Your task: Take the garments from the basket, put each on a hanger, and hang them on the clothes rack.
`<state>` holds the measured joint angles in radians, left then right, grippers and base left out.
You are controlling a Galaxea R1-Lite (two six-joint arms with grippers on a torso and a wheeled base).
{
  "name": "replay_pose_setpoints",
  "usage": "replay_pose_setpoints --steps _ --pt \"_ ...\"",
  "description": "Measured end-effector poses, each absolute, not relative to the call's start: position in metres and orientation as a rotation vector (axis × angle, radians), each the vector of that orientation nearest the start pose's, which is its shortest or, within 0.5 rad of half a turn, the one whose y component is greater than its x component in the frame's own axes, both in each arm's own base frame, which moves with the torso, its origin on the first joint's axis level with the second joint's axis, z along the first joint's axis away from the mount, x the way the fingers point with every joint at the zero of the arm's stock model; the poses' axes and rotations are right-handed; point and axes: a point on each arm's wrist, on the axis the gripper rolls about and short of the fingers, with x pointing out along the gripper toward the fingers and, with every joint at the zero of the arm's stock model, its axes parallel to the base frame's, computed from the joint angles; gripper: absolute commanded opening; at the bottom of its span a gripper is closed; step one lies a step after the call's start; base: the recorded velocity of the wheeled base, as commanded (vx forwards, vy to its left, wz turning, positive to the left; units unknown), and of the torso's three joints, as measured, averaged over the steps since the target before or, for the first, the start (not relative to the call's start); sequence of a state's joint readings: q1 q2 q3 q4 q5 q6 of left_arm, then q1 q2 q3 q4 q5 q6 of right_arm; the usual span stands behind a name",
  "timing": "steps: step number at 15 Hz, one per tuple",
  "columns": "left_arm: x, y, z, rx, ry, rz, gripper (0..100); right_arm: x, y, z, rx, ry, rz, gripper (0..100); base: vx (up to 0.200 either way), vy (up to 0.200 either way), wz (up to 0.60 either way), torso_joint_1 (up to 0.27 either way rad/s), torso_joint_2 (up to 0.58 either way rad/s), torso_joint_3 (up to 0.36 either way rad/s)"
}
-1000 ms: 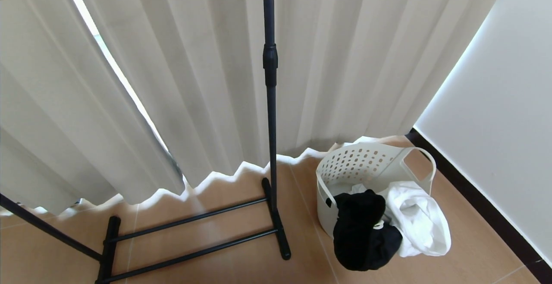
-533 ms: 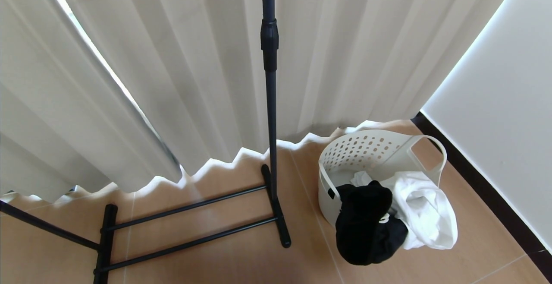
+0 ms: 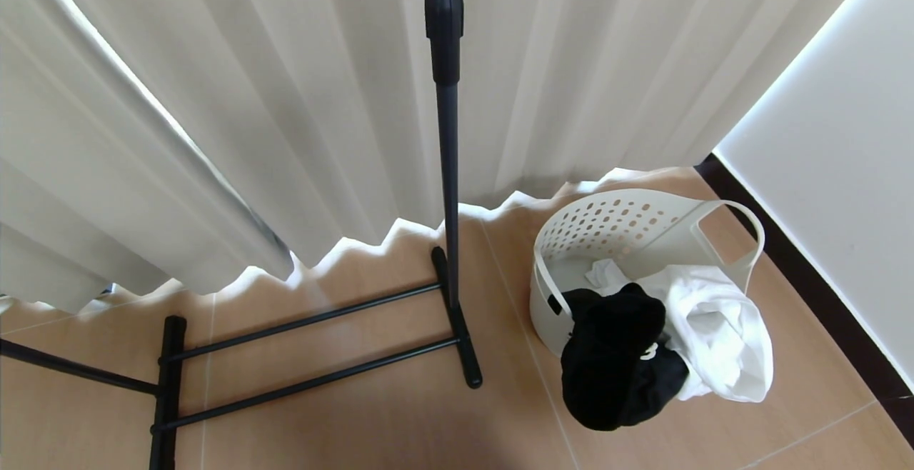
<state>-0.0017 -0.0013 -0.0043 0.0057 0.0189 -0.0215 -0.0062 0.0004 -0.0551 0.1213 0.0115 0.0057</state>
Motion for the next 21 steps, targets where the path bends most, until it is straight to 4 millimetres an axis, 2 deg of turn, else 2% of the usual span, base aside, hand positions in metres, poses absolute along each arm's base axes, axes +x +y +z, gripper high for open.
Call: replay_pose_setpoints --steps 7,10,13,15,18,21 --pt "-0.023 0.0 0.076 -0.017 0.0 0.011 100 -0.025 0.0 0.079 0.0 0.103 0.006 100 0.0 0.0 0.0 0.001 0.0 -0.188" --pt "-0.023 0.0 0.076 -0.014 0.0 0.01 100 -0.009 0.001 0.088 0.002 0.23 0.052 100 0.0 0.0 0.0 0.002 0.0 -0.022" --pt "-0.023 0.0 0.076 -0.015 0.0 0.01 100 0.026 0.003 0.107 -0.031 0.359 0.121 100 0.0 0.0 0.0 0.0 0.0 0.0" --pt "-0.023 0.0 0.076 -0.015 0.0 0.01 100 0.056 0.007 0.118 -0.132 0.451 0.19 100 0.0 0.0 0.0 0.0 0.0 0.0" --pt "-0.023 0.0 0.076 -0.015 0.0 0.01 100 0.11 0.018 0.131 -0.421 0.549 0.304 100 0.0 0.0 0.0 0.0 0.0 0.0" --pt "-0.023 0.0 0.076 -0.015 0.0 0.011 100 0.17 0.031 0.142 -0.738 0.576 0.361 100 0.0 0.0 0.0 0.0 0.0 0.0"
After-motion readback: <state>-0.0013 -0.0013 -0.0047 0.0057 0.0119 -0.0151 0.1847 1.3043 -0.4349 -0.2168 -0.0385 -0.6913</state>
